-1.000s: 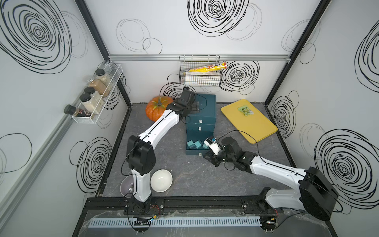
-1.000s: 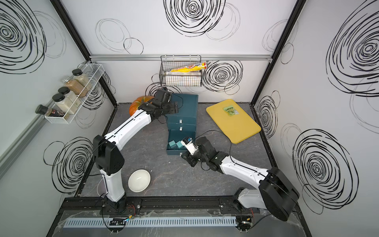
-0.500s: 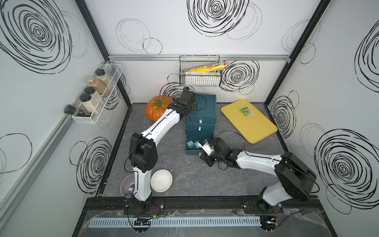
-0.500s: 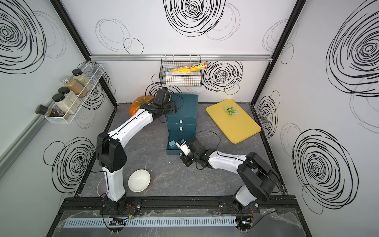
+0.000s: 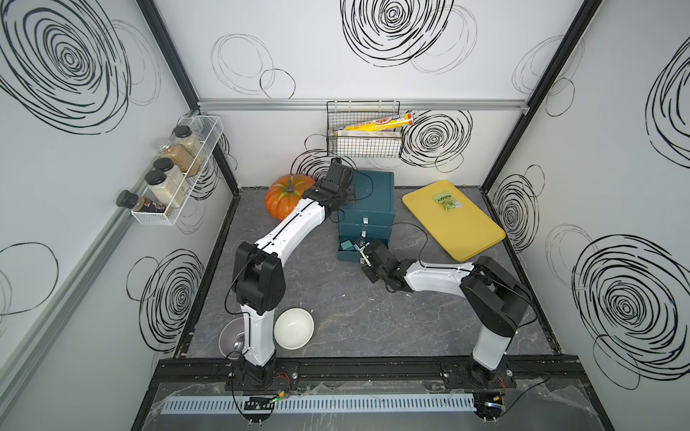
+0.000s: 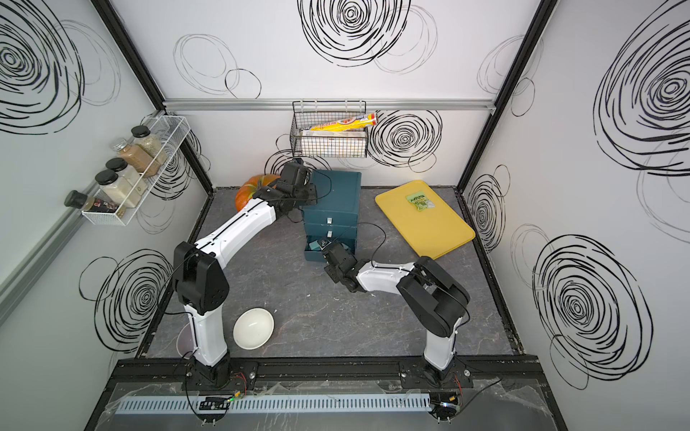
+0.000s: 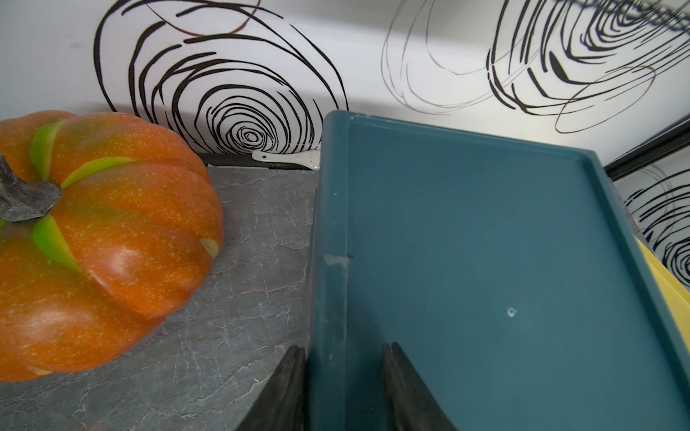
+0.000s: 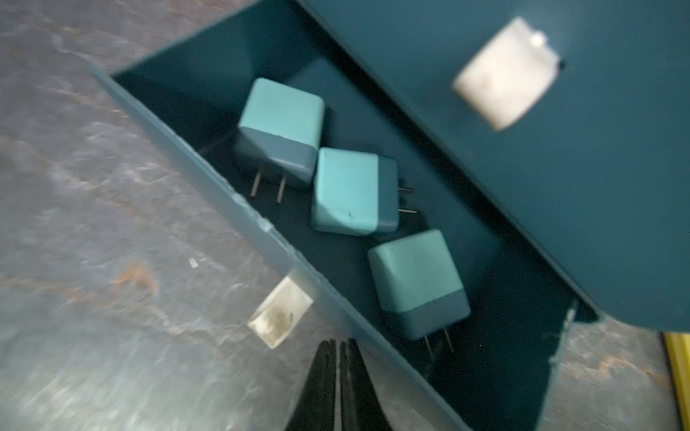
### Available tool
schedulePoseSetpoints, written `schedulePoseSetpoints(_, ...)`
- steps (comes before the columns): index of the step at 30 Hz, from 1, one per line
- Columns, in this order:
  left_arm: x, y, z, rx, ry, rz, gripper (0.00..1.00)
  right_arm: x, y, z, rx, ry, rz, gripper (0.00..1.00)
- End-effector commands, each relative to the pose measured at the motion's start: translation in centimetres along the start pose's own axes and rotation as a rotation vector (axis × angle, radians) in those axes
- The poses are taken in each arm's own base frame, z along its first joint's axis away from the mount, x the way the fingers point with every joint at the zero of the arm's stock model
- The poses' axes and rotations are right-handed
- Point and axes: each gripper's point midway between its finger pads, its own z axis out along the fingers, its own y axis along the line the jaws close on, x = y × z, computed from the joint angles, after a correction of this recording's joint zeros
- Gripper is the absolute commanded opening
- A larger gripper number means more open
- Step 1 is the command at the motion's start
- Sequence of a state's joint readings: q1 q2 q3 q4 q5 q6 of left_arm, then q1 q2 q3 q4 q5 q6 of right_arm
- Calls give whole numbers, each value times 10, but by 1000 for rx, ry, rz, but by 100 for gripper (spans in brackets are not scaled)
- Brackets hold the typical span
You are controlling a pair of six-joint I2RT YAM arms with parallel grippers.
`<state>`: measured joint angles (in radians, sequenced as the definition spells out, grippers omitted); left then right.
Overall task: Place the plugs into the drawer by color
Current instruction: Close the drawer in the storage box, then reset both arms
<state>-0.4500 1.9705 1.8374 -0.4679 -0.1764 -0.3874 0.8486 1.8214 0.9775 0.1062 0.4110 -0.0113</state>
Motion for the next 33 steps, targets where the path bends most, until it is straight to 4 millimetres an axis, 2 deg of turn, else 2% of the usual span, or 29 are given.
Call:
schedulePoseSetpoints(1, 88, 10, 32, -36, 279, 88, 40, -23, -32, 3, 199, -58, -23, 9)
schedulePoseSetpoints(6, 92, 9, 32, -36, 290, 95, 40, -36, -45, 13, 335, -78, -75, 9)
schedulePoseSetpoints(8, 92, 9, 32, -33, 290, 94, 40, -38, -51, 17, 395, -85, -87, 6)
schedulePoseSetpoints(16, 92, 4, 27, -22, 291, 97, 41, -39, -50, 31, 437, -72, -95, 5)
schedulePoseSetpoints(22, 85, -2, 16, -13, 267, 88, 42, -49, -54, 16, 415, -111, -35, 6)
schedulePoseSetpoints(26, 64, -11, -14, -13, 184, 86, 52, -49, -53, -2, 360, -142, 10, 6)
schedulePoseSetpoints(27, 55, -12, -26, -18, 149, 76, 56, -52, -51, -13, 310, -168, 20, 9)
schedulePoseSetpoints(28, 46, -12, -38, -20, 118, 64, 64, -57, -52, -28, 269, -197, 38, 27)
schedulePoseSetpoints(30, 29, -17, -65, -2, 49, 59, 76, -64, -57, -61, 210, -267, 75, 51)
schedulePoseSetpoints(33, 16, -19, -104, 12, -70, 51, 92, -63, -82, -123, 200, -420, 167, 73)
